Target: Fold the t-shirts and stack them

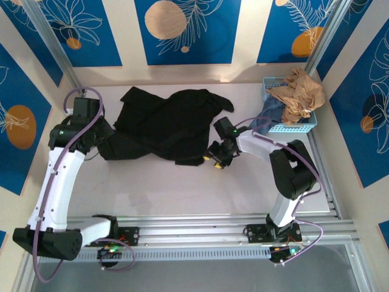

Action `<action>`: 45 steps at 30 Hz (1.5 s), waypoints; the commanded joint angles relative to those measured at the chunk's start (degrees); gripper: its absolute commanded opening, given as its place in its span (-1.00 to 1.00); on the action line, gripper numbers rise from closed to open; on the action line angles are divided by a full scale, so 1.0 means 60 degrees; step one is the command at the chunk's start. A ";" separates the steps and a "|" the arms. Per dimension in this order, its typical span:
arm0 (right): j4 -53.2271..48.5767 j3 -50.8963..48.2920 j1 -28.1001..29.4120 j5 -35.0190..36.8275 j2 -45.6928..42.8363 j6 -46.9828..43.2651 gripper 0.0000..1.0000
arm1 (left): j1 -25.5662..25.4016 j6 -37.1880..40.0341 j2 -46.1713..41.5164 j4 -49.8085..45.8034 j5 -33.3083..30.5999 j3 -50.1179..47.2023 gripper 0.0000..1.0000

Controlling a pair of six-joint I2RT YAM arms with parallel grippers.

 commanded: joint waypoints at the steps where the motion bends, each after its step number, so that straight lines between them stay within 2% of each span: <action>1: 0.0842 0.0130 0.0003 -0.0062 0.0487 0.1004 0.07 | 0.0080 0.0341 0.0087 0.0107 0.0122 0.0642 -1.00; 4: 0.0955 0.0639 -0.0132 -0.0180 0.1192 0.1053 0.06 | 0.0072 0.0421 0.0069 0.0161 0.0130 0.0700 -1.00; 7: 0.0892 0.1231 -0.0149 -0.0028 0.1796 0.0915 -0.03 | 0.0072 0.0488 0.0074 0.0167 0.0151 0.0762 -1.00; 9: 0.0843 0.1610 -0.0155 0.0021 0.2100 0.0852 -0.21 | 0.0072 0.0525 0.0079 0.0180 0.0170 0.0781 -1.00; 12: 0.0748 0.2031 -0.0133 0.0140 0.2321 0.0684 -0.62 | 0.0072 0.0559 0.0072 0.0193 0.0156 0.0806 -1.00; 14: 0.0608 0.2112 -0.0159 0.0303 0.2250 0.0569 -0.95 | 0.0072 0.0548 0.0053 0.0261 0.0137 0.0767 -1.00; 15: 0.0505 0.2104 -0.0170 0.0468 0.2144 0.0496 -1.00 | 0.0072 0.0542 0.0039 0.0280 0.0145 0.0741 -1.00; 21: -0.0656 0.1388 -0.0441 0.2226 0.0027 -0.0530 -1.00 | 0.0072 0.0439 0.0021 0.0598 0.0443 0.0603 -1.00; 26: -0.1695 0.1208 -0.1110 0.3181 -0.1848 -0.2635 -1.00 | 0.0013 0.0096 0.0022 0.1893 0.2372 -0.0094 -1.00; 29: -0.2358 0.1802 -0.1391 0.3726 -0.2321 -0.3981 -1.00 | -0.0196 -0.0276 0.0007 0.2156 0.2701 -0.0427 -1.00; 31: -0.2877 0.2509 -0.1291 0.3808 -0.2116 -0.4929 -1.00 | -0.0260 -0.0349 -0.0041 0.2064 0.2616 -0.0546 -1.00; 34: -0.3877 0.3740 -0.0536 0.3818 -0.1028 -0.5492 -1.00 | -0.0264 -0.0257 -0.0160 0.1541 0.2043 -0.0569 -1.00; 40: -0.4445 0.4175 0.1479 0.2275 0.1018 -0.3843 -1.00 | -0.0235 0.0235 -0.0542 0.0342 0.0566 -0.0165 -1.00; 45: -0.3577 0.3901 0.2641 0.0854 0.2074 -0.3346 -1.00 | -0.0234 0.0701 -0.0746 -0.0189 0.0224 -0.0071 -1.00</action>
